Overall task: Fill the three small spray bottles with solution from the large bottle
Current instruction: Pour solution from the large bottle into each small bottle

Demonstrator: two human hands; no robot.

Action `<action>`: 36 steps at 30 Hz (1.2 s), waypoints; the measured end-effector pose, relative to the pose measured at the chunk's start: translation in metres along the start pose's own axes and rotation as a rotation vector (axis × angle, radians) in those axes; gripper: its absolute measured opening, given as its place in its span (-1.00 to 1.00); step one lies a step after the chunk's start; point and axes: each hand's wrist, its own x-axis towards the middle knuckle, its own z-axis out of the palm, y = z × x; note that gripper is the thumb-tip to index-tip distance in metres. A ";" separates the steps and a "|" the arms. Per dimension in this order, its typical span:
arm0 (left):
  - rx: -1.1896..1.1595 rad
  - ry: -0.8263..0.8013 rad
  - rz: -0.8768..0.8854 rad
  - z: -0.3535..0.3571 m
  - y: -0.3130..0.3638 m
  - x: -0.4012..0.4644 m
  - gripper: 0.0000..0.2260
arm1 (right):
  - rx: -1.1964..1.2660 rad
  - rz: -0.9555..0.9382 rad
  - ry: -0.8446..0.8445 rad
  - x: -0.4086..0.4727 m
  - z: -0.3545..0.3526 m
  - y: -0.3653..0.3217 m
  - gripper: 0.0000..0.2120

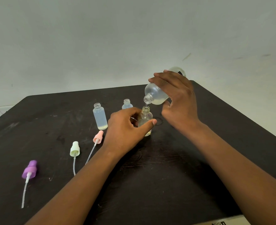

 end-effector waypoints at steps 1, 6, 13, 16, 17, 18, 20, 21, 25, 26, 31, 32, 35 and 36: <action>0.002 0.001 0.001 0.000 0.000 0.000 -0.62 | 0.000 0.002 0.002 0.000 0.000 0.000 -0.31; 0.007 0.002 0.005 0.000 0.000 0.001 -0.60 | 0.005 -0.001 0.010 0.001 0.001 0.000 -0.31; 0.003 -0.002 -0.003 -0.001 0.001 0.000 -0.60 | 0.007 -0.001 0.013 0.000 0.002 0.002 -0.29; -0.001 -0.003 -0.006 -0.001 0.001 0.000 -0.59 | 0.013 0.001 0.014 0.001 0.002 0.002 -0.30; -0.003 -0.002 -0.005 -0.001 0.002 0.000 -0.59 | 0.011 0.000 0.014 0.001 0.001 0.002 -0.30; -0.003 -0.002 -0.004 -0.001 0.002 0.000 -0.59 | 0.009 -0.001 0.014 0.001 0.001 0.002 -0.30; -0.001 -0.004 -0.003 -0.001 0.002 0.000 -0.58 | 0.006 -0.002 0.011 0.001 0.000 0.001 -0.31; -0.002 -0.003 -0.002 -0.001 0.001 0.000 -0.58 | 0.006 -0.003 0.011 0.001 0.000 0.001 -0.31; 0.001 0.002 0.001 -0.001 0.001 0.000 -0.59 | 0.003 -0.007 0.016 0.001 0.000 0.000 -0.33; -0.001 0.002 0.003 -0.001 0.001 -0.001 -0.60 | 0.004 -0.007 0.016 0.001 0.000 0.000 -0.33; -0.007 -0.003 0.004 0.000 0.001 0.000 -0.59 | 0.004 0.000 0.008 0.001 0.000 0.001 -0.32; -0.008 -0.003 0.003 0.000 0.001 0.000 -0.58 | 0.002 -0.001 0.005 0.001 0.000 0.001 -0.32; 0.001 -0.004 0.011 0.000 0.001 0.000 -0.58 | 0.001 0.001 0.002 0.001 0.000 0.001 -0.32; 0.004 -0.005 0.014 0.000 0.001 0.000 -0.59 | 0.002 0.002 0.000 0.001 0.000 0.001 -0.32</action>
